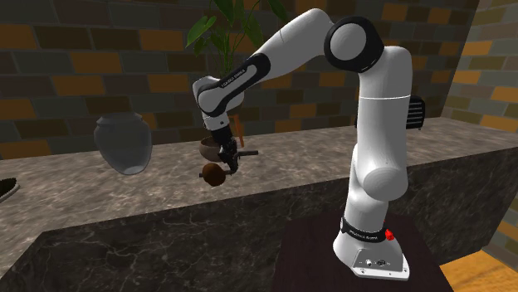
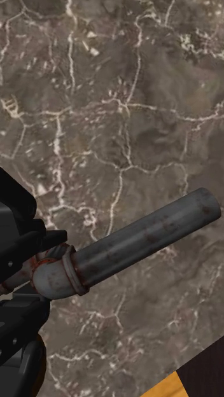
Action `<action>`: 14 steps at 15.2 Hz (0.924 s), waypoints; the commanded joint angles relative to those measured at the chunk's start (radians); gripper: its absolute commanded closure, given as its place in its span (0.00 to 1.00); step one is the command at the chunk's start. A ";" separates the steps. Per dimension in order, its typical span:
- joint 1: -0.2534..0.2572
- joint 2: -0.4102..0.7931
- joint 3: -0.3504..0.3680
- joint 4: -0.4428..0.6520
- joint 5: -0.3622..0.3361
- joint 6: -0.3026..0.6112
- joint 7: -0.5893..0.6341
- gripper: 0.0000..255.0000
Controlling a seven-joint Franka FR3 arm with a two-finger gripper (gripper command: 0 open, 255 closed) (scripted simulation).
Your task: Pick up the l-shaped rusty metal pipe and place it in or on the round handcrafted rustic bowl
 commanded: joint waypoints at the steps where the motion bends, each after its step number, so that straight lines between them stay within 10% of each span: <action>1: 0.000 -0.006 0.000 0.007 0.000 -0.012 0.000 1.00; 14: 0.002 -0.061 0.001 0.118 -0.005 -0.179 -0.004 1.00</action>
